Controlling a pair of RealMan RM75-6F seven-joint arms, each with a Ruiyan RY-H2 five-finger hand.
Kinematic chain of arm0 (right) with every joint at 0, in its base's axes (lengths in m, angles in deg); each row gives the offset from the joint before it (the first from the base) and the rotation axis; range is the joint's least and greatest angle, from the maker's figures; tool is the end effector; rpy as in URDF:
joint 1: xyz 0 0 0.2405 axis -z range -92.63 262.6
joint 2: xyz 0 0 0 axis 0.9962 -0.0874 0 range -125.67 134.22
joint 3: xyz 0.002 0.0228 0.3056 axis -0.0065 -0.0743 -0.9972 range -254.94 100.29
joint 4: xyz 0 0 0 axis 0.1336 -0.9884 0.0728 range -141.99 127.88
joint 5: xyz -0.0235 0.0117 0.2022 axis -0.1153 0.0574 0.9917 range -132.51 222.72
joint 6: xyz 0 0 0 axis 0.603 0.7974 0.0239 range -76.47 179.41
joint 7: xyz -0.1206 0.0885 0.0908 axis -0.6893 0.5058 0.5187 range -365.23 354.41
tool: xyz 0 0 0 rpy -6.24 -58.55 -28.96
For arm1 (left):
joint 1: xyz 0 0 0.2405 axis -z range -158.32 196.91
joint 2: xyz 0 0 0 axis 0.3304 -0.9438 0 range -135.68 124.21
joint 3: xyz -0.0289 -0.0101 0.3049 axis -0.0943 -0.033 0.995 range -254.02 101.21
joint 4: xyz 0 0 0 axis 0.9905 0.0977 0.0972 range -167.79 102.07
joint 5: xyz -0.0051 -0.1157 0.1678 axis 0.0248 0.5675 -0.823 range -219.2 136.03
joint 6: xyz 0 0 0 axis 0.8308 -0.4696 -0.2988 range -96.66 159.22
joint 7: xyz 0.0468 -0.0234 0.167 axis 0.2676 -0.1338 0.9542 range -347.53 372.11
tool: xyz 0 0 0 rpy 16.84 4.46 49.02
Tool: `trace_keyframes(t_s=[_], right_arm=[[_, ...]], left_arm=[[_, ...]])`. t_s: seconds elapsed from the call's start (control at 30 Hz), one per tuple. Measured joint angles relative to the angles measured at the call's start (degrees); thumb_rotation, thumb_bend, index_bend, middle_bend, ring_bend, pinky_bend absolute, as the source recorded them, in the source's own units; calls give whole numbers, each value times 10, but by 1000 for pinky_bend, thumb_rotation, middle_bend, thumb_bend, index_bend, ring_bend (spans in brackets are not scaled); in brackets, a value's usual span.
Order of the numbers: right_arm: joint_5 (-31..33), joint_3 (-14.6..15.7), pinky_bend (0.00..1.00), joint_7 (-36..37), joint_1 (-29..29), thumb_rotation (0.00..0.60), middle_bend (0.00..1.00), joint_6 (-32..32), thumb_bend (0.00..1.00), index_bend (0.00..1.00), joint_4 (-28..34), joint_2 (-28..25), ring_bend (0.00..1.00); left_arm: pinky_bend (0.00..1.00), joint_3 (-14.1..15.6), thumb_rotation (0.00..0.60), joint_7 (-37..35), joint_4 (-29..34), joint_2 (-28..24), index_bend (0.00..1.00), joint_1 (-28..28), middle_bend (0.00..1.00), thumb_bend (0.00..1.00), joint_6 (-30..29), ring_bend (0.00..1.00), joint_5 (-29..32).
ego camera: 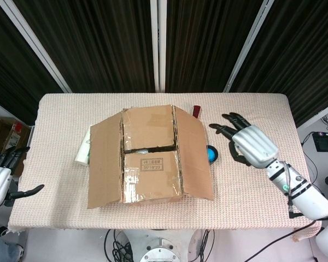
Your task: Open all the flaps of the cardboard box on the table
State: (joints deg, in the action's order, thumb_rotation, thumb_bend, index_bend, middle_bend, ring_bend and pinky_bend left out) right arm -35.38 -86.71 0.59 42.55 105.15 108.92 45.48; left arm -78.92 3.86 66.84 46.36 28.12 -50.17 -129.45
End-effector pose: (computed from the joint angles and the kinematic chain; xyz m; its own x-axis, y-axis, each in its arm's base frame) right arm -0.1140 -0.3535 0.2142 0.4450 -0.2068 0.8713 -0.7960 -0.5371 0.2791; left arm -0.3191 0.2346 0.2354 0.3429 0.0481 0.9381 0.9362 -0.0999 -0.3371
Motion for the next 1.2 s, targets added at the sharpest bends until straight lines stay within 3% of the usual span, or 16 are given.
trace_keyframes(t_s=[0.17,0.33,0.5,0.7,0.9,1.2], right_arm=[[53,-20,0,-48,-41,600,205,-36,778,8,8,49,0],[153,-31,0,-122,-96,600,183,-72,778,4,-3,114,0],[265,-32,0,-201,-161,600,206,-95,778,1,-25,187,0],[354,-23,0,-261,-220,600,208,-100,778,0,-51,249,0],[403,-16,0,-269,-248,600,220,-112,778,0,-70,278,0],[411,-22,0,-209,-248,600,288,-153,778,0,-73,270,0]], left_arm=[[178,2,203,-7,-6,1,85,-3,120,0,-3,60,0],[178,4,203,-18,-13,-2,85,-10,120,0,-11,60,2],[178,5,204,-30,-22,-6,85,-16,120,0,-17,60,5],[178,6,203,-39,-30,-7,85,-21,120,0,-20,60,7],[178,7,201,-42,-33,-6,85,-22,120,0,-21,60,7],[178,9,202,-49,-42,-4,85,-22,120,0,-19,60,1]])
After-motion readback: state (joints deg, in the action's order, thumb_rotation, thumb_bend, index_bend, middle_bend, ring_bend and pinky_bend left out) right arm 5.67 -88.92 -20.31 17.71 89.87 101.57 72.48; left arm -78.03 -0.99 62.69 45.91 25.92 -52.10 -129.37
